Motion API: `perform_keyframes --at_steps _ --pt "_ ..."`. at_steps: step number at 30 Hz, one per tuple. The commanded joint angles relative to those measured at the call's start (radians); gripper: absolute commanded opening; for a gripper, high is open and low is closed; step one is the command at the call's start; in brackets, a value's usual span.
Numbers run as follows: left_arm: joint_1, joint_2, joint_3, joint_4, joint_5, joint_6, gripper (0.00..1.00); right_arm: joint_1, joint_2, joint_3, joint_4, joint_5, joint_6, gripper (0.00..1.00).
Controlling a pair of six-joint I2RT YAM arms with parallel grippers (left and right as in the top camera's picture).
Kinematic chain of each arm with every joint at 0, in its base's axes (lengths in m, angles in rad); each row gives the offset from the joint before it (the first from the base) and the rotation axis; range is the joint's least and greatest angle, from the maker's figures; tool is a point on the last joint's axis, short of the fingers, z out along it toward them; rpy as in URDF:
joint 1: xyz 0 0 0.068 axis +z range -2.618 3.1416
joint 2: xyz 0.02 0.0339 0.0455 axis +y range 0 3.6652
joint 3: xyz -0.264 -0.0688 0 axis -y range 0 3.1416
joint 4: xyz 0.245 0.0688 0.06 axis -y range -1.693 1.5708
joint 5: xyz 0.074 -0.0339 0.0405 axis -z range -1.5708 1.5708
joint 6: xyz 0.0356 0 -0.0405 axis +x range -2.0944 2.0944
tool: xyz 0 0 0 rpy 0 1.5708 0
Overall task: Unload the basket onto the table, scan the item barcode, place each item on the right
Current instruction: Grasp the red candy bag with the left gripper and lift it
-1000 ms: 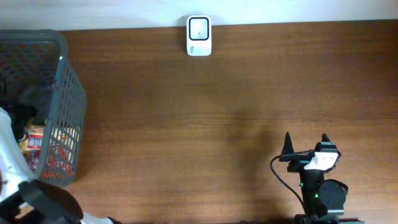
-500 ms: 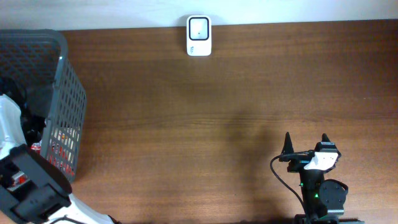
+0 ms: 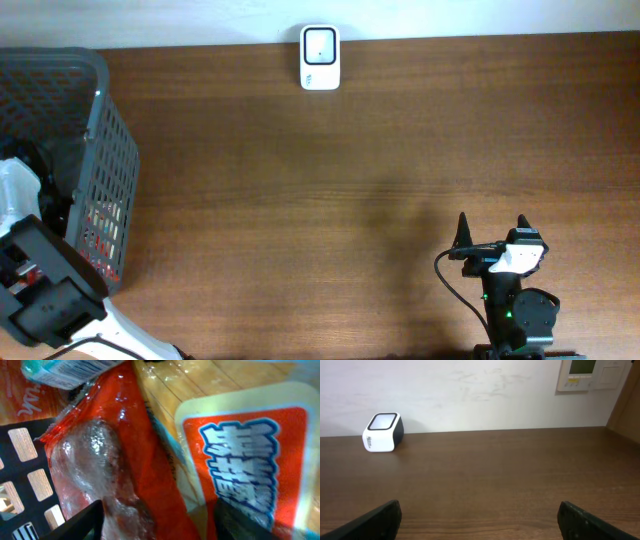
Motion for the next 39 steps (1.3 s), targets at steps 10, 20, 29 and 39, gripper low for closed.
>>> perform_keyframes --at_steps 10,20,29,39 --pt "0.009 0.018 0.039 -0.093 0.057 -0.006 0.0 -0.003 -0.008 -0.009 -0.002 0.008 0.005 0.98" --pt "-0.011 -0.056 0.612 -0.426 0.192 -0.005 0.0 -0.003 -0.008 -0.009 -0.002 0.008 0.005 0.98" --pt "-0.143 -0.33 0.759 -0.371 0.203 -0.005 0.0 -0.003 -0.008 -0.009 -0.002 0.008 0.005 0.99" --pt "-0.737 -0.561 0.757 -0.153 0.202 0.114 0.0 -0.003 -0.008 -0.009 -0.002 0.008 0.005 0.98"
